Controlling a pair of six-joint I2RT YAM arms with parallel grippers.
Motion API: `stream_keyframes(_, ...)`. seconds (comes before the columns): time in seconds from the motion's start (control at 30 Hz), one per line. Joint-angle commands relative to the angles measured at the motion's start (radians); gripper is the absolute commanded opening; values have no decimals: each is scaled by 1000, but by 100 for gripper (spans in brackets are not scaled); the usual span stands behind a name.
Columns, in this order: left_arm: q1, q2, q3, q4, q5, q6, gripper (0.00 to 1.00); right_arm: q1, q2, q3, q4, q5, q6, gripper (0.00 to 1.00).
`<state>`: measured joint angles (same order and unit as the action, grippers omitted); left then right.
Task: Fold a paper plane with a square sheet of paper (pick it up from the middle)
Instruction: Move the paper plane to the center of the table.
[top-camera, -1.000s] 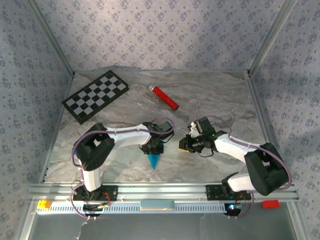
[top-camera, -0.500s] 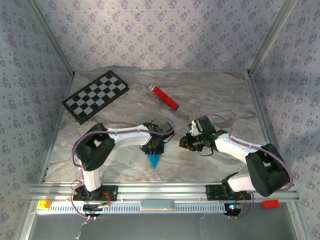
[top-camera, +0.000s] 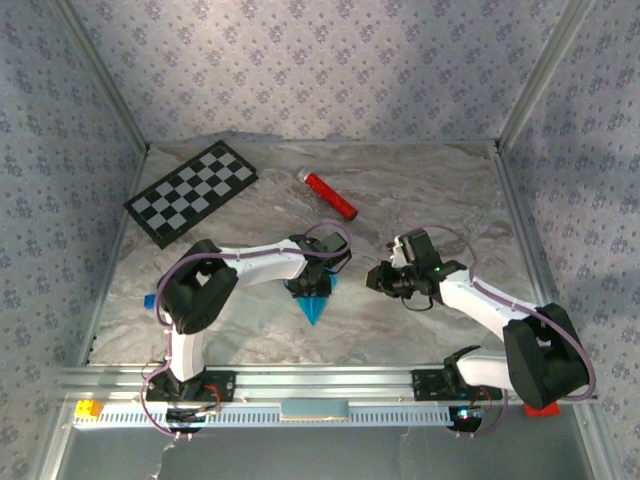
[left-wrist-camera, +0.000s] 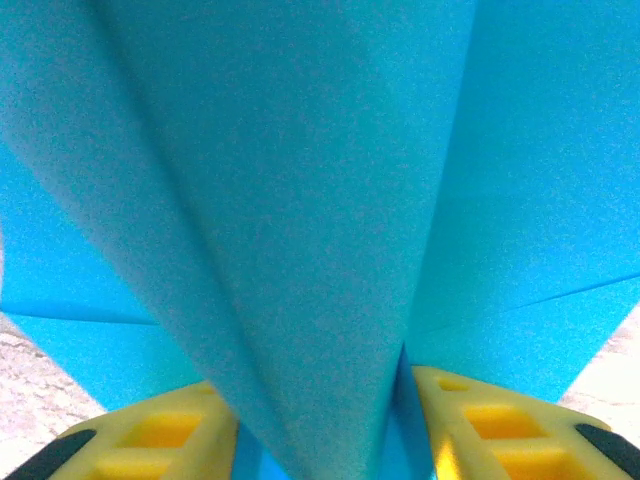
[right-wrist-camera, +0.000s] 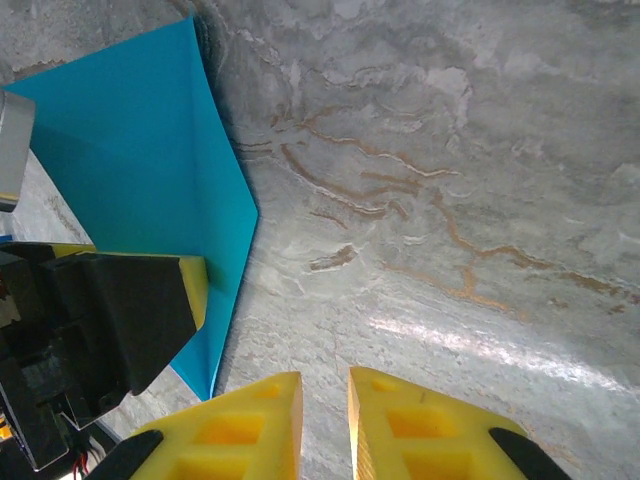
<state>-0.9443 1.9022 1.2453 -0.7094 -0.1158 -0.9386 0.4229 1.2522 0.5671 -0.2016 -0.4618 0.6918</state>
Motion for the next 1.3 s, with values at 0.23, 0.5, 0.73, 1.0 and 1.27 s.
stream_keyframes(0.23, 0, 37, -12, -20, -28, 11, 44, -13, -16, -19, -21, 20, 14, 21)
stream_keyframes(0.5, -8, -15, 8, -35, -42, -1, 44, -16, -29, -24, -21, 27, 19, 22)
stream_keyframes(0.73, -11, -56, 12, -45, -51, -11, 47, -19, -45, -33, -23, 37, 25, 22)
stream_keyframes(1.0, -17, -90, 11, -51, -58, -37, 49, -27, -56, -35, -30, 41, 24, 22)
stream_keyframes(1.27, -41, -217, 0, -68, -162, -49, 51, -62, -154, 17, -148, 166, -54, 25)
